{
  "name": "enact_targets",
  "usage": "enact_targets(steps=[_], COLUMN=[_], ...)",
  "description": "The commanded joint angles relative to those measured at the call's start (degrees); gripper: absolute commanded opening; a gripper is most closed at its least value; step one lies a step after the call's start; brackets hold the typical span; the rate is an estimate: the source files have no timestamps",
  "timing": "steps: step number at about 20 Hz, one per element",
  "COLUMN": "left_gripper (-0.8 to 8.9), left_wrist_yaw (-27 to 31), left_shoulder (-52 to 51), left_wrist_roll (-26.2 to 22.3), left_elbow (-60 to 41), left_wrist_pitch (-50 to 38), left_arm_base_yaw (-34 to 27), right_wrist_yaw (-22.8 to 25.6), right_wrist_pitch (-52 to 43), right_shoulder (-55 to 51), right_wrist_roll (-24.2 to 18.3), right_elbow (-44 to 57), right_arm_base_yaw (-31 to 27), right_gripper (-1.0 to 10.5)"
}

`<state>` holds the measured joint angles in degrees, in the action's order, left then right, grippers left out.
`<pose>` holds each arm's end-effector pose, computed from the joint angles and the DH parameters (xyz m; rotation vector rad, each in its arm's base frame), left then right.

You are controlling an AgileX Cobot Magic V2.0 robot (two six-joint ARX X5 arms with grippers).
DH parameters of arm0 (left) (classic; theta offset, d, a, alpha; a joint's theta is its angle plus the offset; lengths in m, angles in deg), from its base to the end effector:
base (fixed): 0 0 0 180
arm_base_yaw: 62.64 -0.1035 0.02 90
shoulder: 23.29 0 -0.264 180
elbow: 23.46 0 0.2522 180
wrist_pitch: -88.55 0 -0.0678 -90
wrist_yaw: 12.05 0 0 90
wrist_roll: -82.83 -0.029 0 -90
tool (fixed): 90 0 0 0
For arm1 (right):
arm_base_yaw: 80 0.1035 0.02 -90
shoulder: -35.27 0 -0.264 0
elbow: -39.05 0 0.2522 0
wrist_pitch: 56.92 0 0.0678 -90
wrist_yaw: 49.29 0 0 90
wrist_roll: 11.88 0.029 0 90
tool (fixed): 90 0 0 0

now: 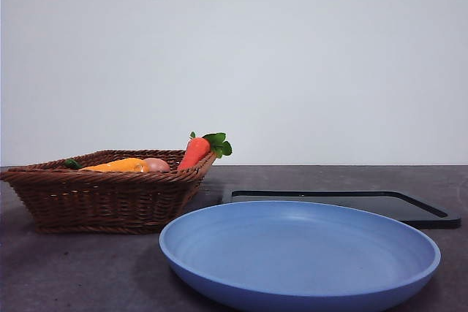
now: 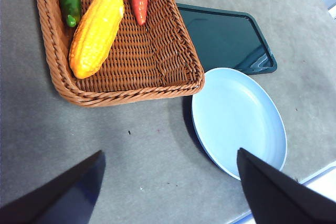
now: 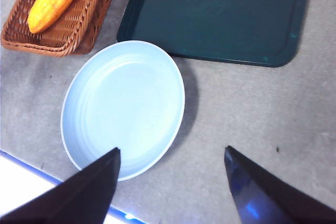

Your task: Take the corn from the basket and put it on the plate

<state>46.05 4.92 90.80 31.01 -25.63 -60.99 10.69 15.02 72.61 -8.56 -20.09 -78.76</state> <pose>0.0843 -0.0178 0.2810 -0.3127 0.7153 -0.5150 0.1035 0.0168 0.2860 0.2731 0.8732 0.4855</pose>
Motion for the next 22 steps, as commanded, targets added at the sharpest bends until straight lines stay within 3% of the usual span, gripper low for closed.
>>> enact_targets(steps=[1, 22], left_gripper=[4.17, 4.16], left_wrist_yaw=[-0.4, -0.4], left_shoulder=[0.3, 0.3], left_wrist_roll=[-0.9, -0.9], left_elbow=[0.8, 0.8], left_wrist_pitch=[-0.7, -1.1], left_arm_base_yaw=[0.1, 0.1], right_wrist_yaw=[-0.2, 3.0], right_wrist_pitch=[-1.9, -25.0], right_shoulder=[2.4, 46.8], right_wrist_roll=[1.0, 1.8], right_elbow=[-1.0, -1.0], right_arm_base_yaw=[0.9, 17.5], right_gripper=[3.3, 3.0])
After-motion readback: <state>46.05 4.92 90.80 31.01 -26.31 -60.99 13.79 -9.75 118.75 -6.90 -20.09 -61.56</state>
